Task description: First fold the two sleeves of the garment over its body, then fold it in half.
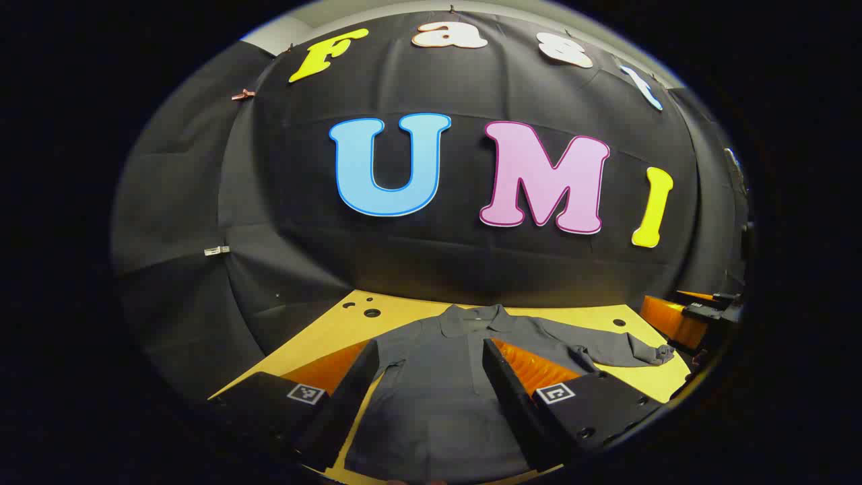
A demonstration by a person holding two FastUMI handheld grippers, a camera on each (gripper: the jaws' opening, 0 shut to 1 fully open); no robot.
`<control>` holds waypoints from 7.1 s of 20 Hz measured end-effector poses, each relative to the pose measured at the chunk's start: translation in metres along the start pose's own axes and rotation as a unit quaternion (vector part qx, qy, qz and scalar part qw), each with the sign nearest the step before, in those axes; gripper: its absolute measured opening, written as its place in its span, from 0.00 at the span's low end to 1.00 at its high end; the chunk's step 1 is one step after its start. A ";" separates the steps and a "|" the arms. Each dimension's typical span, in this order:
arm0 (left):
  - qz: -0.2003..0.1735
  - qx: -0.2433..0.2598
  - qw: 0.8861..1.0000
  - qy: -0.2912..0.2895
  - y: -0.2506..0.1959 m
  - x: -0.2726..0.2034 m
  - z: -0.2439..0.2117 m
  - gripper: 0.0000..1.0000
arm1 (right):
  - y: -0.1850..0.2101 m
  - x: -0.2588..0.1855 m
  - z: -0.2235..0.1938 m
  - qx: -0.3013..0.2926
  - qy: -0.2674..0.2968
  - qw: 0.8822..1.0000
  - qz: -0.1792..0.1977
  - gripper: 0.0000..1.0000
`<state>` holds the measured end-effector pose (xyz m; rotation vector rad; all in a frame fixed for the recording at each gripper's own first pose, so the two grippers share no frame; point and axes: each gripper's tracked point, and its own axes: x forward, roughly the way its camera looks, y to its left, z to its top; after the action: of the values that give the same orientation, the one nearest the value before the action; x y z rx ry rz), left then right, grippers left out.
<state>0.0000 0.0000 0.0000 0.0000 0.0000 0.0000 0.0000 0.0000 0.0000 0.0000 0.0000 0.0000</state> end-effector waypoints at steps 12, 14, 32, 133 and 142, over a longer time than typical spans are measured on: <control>0.007 0.006 1.000 0.006 -0.015 0.023 -0.010 0.98 | -0.030 0.018 -0.027 0.008 0.028 1.000 0.002 0.99; -0.001 0.011 1.000 0.006 -0.022 0.022 -0.010 0.98 | -0.033 0.018 -0.026 0.007 0.028 1.000 -0.003 0.99; -0.002 0.016 0.999 0.040 -0.030 0.018 -0.042 0.98 | -0.157 0.031 -0.068 0.021 0.076 0.989 -0.129 0.98; 0.136 -0.103 0.977 0.131 0.174 -0.056 -0.117 0.97 | 0.334 0.211 -0.143 -0.114 0.272 0.941 0.167 0.07; 0.164 -0.120 0.972 0.121 0.197 -0.059 -0.121 0.93 | 0.374 0.177 -0.162 -0.099 0.297 0.926 0.211 0.75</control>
<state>-0.0592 0.1968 -0.1207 -0.2429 0.2435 0.3303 0.1766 0.3735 -0.1621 -0.2039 0.6095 0.4338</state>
